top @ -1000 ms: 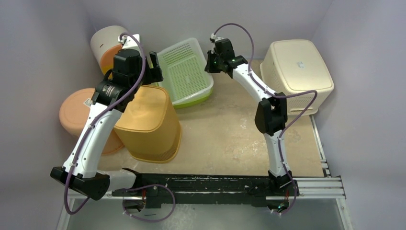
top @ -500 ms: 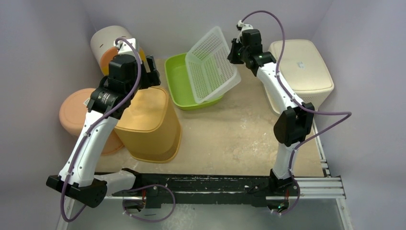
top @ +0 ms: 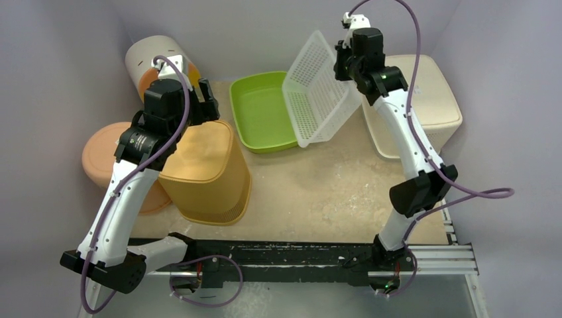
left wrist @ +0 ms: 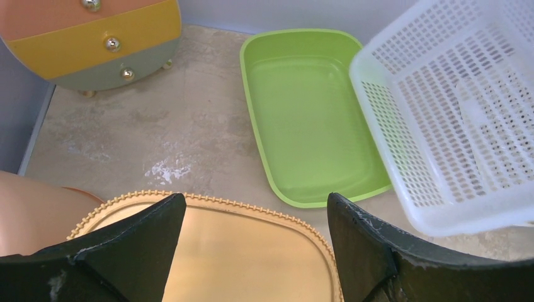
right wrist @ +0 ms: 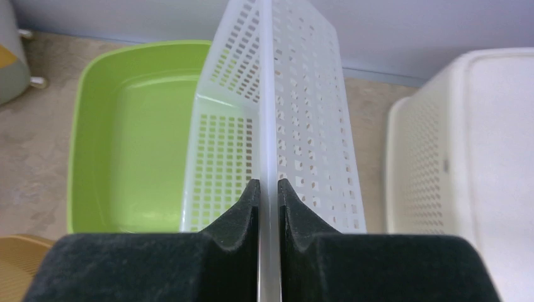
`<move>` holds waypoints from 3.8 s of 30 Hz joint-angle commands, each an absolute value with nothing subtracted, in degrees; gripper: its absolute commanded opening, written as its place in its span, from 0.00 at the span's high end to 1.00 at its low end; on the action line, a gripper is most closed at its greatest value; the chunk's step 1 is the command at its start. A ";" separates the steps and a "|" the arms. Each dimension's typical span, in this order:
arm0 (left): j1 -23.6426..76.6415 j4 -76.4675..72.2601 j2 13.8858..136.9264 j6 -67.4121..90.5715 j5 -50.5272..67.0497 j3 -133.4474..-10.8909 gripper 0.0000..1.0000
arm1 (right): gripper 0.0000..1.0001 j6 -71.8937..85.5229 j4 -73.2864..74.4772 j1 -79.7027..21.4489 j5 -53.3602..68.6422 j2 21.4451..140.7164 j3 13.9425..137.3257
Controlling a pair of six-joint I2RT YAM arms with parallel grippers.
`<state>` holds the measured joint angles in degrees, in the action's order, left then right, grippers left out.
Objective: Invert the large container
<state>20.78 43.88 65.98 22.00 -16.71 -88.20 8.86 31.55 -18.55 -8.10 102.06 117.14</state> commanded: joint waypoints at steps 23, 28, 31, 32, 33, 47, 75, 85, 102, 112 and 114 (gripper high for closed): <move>21.01 41.63 64.13 25.18 -10.14 -86.88 0.20 | 1.00 10.46 46.97 -21.52 -17.97 74.94 102.28; 21.01 40.67 63.46 26.20 -8.71 -85.39 0.20 | 1.00 14.46 50.60 -21.80 -24.06 72.63 98.21; 21.05 40.36 63.45 26.60 -7.58 -84.67 0.20 | 1.00 17.66 54.30 -21.88 -29.73 72.23 97.68; 21.06 40.20 63.39 26.73 -7.30 -84.58 0.20 | 1.00 18.72 55.84 -21.88 -31.80 72.12 98.07; 21.05 40.05 63.37 26.87 -7.08 -84.49 0.20 | 1.00 19.98 57.21 -21.88 -33.85 71.90 98.49; 21.60 40.24 61.82 27.84 -6.24 -84.91 0.20 | 1.00 20.21 65.43 -21.88 -36.58 67.96 107.75; 21.69 42.59 61.91 27.19 -9.09 -85.81 0.20 | 1.00 15.58 58.69 -37.29 -45.01 90.70 100.55; 21.62 43.68 62.98 26.23 -10.08 -87.42 0.20 | 1.00 20.13 62.08 -40.70 -50.59 93.98 102.59; 21.67 43.69 62.71 25.72 -9.96 -86.28 0.20 | 0.36 26.47 65.90 -40.65 -53.20 91.48 100.33; 21.62 44.34 61.80 25.62 -10.13 -85.87 0.20 | 0.30 25.68 65.50 -40.61 -51.27 91.15 103.37; 21.62 44.42 61.66 25.59 -10.20 -85.91 0.20 | 0.30 25.79 65.21 -40.62 -50.08 91.23 103.78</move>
